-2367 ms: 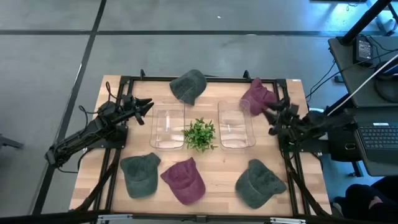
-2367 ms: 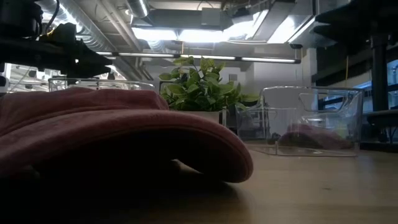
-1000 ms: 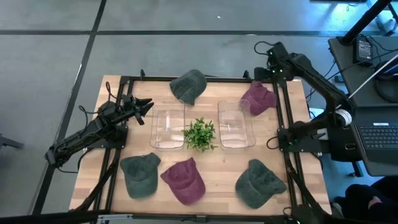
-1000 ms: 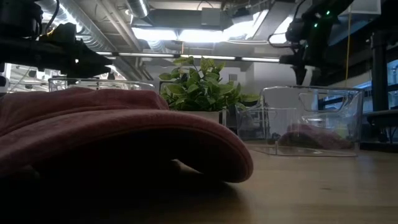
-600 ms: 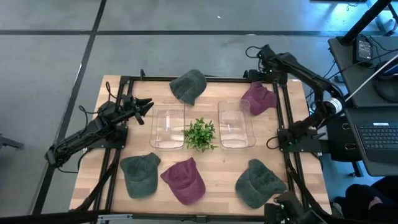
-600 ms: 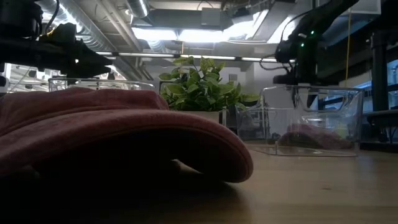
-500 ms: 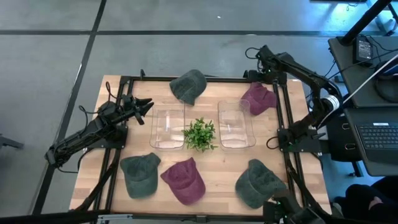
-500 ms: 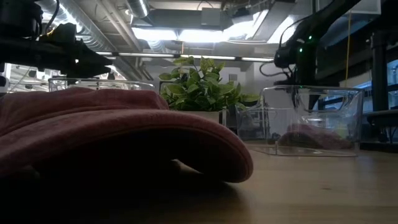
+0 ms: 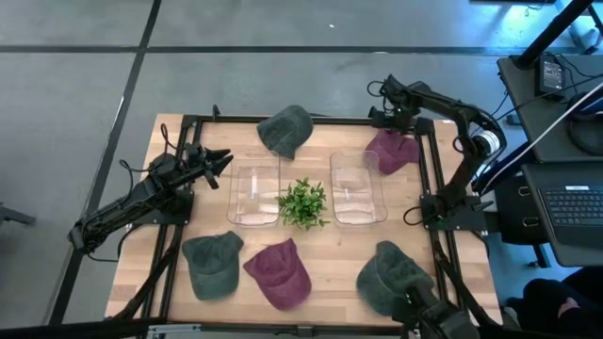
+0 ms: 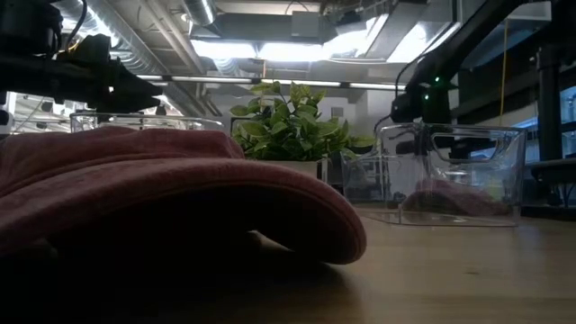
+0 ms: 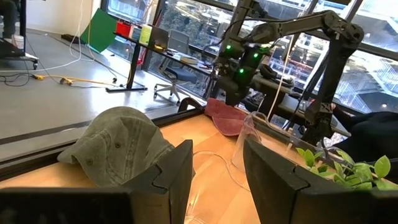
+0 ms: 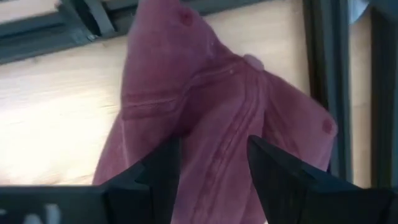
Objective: Pick & Place hat
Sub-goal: Put the top red cap into the right transparent bin
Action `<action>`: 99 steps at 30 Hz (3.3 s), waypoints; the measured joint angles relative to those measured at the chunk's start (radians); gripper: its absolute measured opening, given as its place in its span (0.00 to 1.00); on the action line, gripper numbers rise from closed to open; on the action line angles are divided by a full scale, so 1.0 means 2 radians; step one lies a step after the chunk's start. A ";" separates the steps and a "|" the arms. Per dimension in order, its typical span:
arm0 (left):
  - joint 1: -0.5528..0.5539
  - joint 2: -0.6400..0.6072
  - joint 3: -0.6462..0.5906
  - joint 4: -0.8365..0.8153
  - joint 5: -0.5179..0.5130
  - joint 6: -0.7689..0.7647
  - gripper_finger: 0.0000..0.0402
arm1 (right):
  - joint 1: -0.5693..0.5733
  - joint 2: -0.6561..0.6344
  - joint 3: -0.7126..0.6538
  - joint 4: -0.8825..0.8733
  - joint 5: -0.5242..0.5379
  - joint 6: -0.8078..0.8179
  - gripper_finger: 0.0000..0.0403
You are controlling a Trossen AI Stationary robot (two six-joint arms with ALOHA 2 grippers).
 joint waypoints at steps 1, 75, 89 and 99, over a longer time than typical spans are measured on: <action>0.000 0.000 0.000 0.000 0.000 0.000 0.35 | 0.001 0.008 0.000 0.003 0.006 0.005 0.46; 0.000 0.000 0.000 -0.011 -0.044 0.000 0.35 | 0.372 -0.351 0.068 0.005 0.124 -0.150 0.03; 0.000 0.000 0.000 -0.011 -0.044 0.000 0.35 | 0.529 -0.295 0.068 -0.010 0.221 -0.081 0.03; 0.000 0.000 0.000 -0.011 -0.043 0.000 0.35 | 0.569 -0.248 0.068 -0.014 0.247 -0.037 0.03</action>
